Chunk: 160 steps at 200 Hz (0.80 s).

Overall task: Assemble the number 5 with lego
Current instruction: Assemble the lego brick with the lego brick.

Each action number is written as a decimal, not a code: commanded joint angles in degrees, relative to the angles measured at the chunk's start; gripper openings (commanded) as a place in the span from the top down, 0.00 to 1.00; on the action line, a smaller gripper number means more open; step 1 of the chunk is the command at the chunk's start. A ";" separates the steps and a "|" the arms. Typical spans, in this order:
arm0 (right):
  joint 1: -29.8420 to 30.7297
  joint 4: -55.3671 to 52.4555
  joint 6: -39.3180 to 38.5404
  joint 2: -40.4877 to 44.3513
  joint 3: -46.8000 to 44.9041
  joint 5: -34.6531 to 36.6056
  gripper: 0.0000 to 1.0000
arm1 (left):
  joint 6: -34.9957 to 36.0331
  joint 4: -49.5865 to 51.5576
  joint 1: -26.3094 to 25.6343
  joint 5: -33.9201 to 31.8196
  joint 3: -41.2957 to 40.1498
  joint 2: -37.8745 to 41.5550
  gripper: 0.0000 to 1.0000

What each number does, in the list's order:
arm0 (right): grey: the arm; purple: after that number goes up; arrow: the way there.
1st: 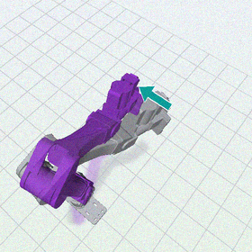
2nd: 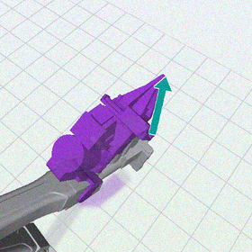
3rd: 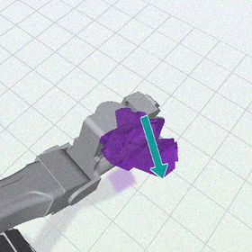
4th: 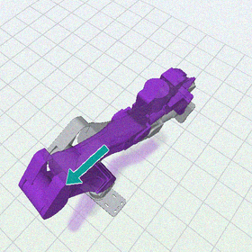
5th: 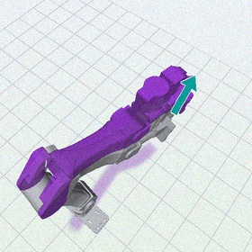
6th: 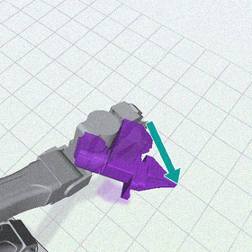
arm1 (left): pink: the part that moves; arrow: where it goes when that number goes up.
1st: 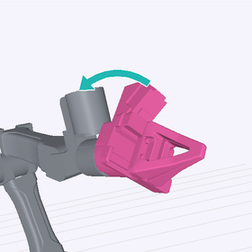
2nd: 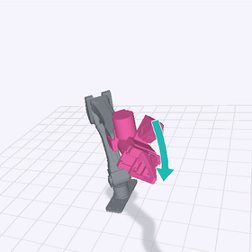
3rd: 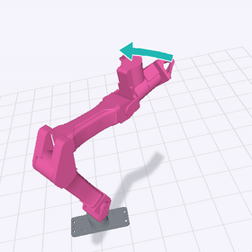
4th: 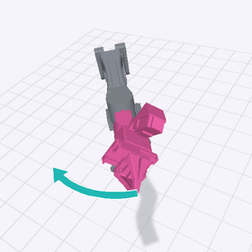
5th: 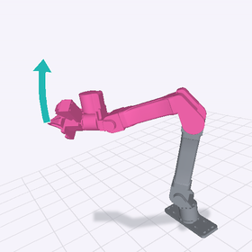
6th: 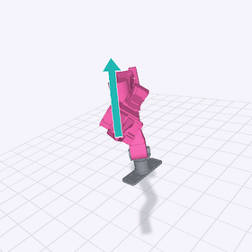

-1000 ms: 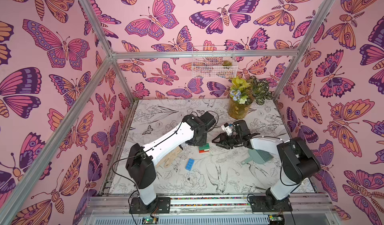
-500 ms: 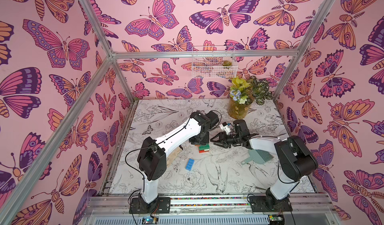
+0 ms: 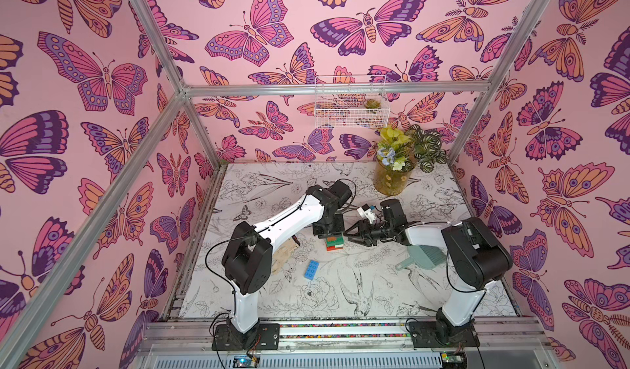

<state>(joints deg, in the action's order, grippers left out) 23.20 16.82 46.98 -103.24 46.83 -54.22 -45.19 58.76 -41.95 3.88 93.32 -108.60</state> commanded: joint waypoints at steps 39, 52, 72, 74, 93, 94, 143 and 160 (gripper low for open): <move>1.41 4.08 1.70 -3.80 0.92 -2.64 0.52 | -0.26 -1.17 1.56 1.66 -3.00 2.73 1.00; 1.41 5.43 2.44 -4.49 0.87 -3.13 0.52 | -0.23 -1.37 1.73 1.75 -3.36 3.03 1.00; 1.50 7.57 3.50 -4.91 0.66 -3.91 0.52 | -0.08 -1.62 2.05 1.92 -3.71 3.39 1.00; 1.50 7.85 3.72 -4.90 0.68 -4.00 0.52 | -0.08 -1.59 2.10 1.96 -3.75 3.39 1.00; 1.63 9.02 4.50 -5.29 0.46 -4.40 0.53 | -0.07 -1.72 2.20 2.18 -4.01 3.39 1.00; 1.65 9.02 4.51 -5.34 0.50 -4.40 0.53 | -0.07 -1.72 2.21 2.18 -4.02 3.39 1.00; 1.67 11.21 5.39 -6.35 -0.23 -4.76 0.53 | -0.03 -2.16 2.33 2.36 -4.46 3.39 1.00; 1.67 12.66 6.07 -6.96 -0.50 -5.02 0.53 | 0.01 -2.25 2.40 2.54 -4.46 3.31 1.00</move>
<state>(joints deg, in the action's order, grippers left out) 24.51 26.65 51.94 -108.62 46.85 -57.84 -45.30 56.55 -40.07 5.93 89.91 -106.61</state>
